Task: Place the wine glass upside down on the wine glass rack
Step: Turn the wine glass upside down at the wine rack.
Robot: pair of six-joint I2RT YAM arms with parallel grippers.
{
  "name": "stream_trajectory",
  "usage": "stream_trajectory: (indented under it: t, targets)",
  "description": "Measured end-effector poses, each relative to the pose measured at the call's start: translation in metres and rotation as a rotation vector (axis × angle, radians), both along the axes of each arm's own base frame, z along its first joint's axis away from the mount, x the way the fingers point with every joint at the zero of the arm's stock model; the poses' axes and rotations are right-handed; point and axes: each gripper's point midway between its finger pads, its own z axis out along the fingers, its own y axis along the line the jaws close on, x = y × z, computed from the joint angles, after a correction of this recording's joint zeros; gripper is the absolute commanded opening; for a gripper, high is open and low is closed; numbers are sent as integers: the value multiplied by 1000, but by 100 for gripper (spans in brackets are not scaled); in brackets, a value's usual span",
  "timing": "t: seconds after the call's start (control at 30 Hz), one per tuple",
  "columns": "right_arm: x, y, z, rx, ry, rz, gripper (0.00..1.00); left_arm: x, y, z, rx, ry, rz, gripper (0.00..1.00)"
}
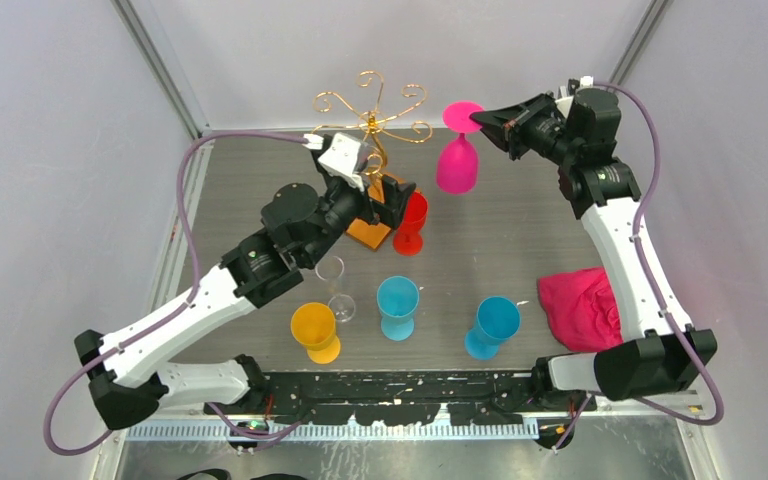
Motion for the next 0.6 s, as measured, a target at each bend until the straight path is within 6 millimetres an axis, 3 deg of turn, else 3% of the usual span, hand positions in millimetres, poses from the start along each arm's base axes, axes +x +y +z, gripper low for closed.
stream_trajectory:
  t: [0.33, 0.6]
  targets:
    - [52, 1, -13, -13, 21, -13, 1, -7, 49, 25, -37, -22, 130, 100]
    - [91, 2, -12, -31, -1, -22, 1, -4, 67, 27, -33, -28, 208, 100]
